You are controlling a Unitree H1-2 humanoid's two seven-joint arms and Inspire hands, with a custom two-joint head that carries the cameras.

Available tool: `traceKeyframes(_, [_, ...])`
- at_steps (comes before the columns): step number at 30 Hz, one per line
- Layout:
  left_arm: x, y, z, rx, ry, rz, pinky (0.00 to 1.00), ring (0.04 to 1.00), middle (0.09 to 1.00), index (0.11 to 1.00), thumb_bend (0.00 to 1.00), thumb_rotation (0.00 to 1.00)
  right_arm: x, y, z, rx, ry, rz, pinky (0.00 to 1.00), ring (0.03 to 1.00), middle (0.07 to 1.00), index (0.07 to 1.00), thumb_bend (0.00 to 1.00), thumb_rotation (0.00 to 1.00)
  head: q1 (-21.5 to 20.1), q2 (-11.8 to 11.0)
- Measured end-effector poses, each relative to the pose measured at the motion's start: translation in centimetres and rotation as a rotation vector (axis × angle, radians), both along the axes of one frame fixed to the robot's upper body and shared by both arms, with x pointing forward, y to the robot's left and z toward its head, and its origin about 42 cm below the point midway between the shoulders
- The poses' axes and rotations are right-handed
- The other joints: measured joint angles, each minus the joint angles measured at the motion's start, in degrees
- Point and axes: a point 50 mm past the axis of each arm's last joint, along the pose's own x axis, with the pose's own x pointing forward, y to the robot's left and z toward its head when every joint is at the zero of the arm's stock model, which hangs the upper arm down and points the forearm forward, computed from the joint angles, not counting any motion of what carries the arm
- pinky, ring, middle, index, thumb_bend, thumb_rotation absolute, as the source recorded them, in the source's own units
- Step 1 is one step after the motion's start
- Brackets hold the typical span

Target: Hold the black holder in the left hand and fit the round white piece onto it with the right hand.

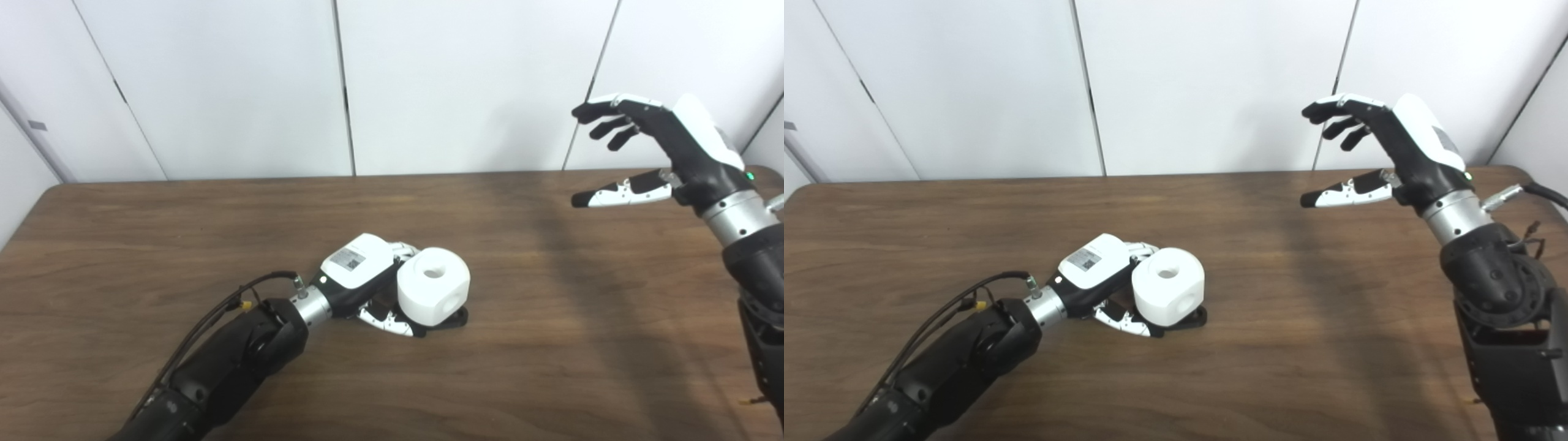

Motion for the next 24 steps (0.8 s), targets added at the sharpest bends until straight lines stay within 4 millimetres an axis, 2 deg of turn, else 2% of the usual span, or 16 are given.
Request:
traceKeyframes(3, [0.1,-0.1,0.5,0.02,0.0,0.013,0.69,0.86,0.886,0.945,1.0,0.44,0.0,0.0,-0.1,0.007,0.005,0.007,0.5,0.63,0.722,0.716,0.75,0.15,0.0,0.09])
traceKeyframes(6, [0.0,0.1,0.7,0.028,0.005,0.032,0.68,0.858,0.888,0.941,1.0,0.42,0.1,-0.1,-0.3,0.026,0.018,0.019,0.51,0.626,0.722,0.719,0.75,0.14,0.09,0.09])
traceKeyframes(13, [0.3,2.1,1.2,0.003,0.028,0.11,0.65,0.828,0.854,0.806,1.0,0.26,0.4,-0.2,-0.8,0.051,0.04,0.036,0.52,0.631,0.723,0.719,0.76,0.1,0.35,0.09])
traceKeyframes(15, [0.3,3.7,1.1,-0.02,0.042,0.161,0.64,0.812,0.838,0.781,0.99,0.25,0.4,-0.1,-0.8,0.051,0.041,0.04,0.52,0.633,0.722,0.719,0.77,0.1,0.35,0.09])
traceKeyframes(19, [0.2,7.6,1.2,-0.065,0.044,0.272,0.6,0.755,0.804,0.747,0.9,0.24,0.4,-0.1,-0.9,0.052,0.042,0.042,0.53,0.644,0.723,0.722,0.77,0.09,0.61,0.09])
traceKeyframes(24, [-1.0,11.8,0.9,-0.181,0.049,0.452,0.55,0.66,0.704,0.661,0.77,0.05,0.3,0.0,-1.0,0.051,0.048,0.046,0.52,0.643,0.725,0.718,0.74,0.11,0.79,0.09])
